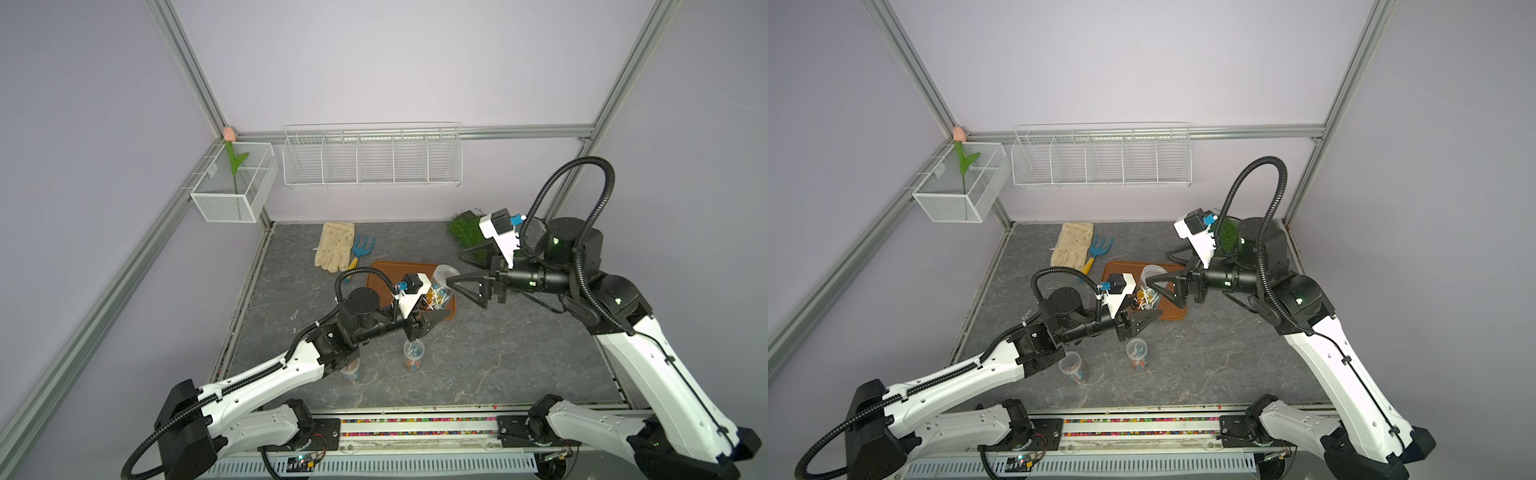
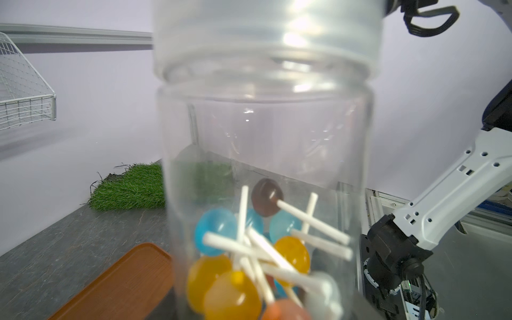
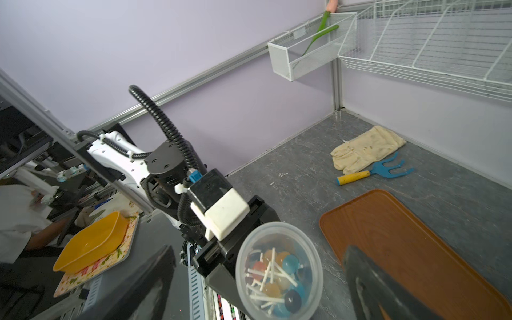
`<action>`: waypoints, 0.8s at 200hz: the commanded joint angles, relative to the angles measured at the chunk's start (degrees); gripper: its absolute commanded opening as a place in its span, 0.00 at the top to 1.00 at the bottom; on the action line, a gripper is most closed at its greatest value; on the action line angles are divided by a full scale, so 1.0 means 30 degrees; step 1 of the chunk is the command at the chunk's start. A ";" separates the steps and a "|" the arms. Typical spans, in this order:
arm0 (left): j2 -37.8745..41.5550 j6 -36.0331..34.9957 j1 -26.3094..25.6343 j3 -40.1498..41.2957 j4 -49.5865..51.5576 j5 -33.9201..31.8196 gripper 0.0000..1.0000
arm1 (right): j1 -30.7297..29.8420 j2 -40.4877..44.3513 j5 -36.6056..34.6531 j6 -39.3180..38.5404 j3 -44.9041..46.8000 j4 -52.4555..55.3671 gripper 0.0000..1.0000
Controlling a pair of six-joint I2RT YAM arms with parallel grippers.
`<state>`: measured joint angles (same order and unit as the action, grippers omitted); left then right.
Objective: Pour the candies out of the jar
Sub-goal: Unscrew the lid from the jar.
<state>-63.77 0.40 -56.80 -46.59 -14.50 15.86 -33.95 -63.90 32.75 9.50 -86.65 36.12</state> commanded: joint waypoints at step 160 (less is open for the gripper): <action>0.0297 -0.0222 -0.0053 0.0269 -0.0194 -0.0543 0.55 | -0.2034 -0.0801 -0.3813 -0.0245 -0.0150 0.0807 0.50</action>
<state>-63.75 0.32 -56.80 -45.74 -14.20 14.37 -39.90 -65.91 21.45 12.53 -85.82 38.61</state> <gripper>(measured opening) 0.557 0.559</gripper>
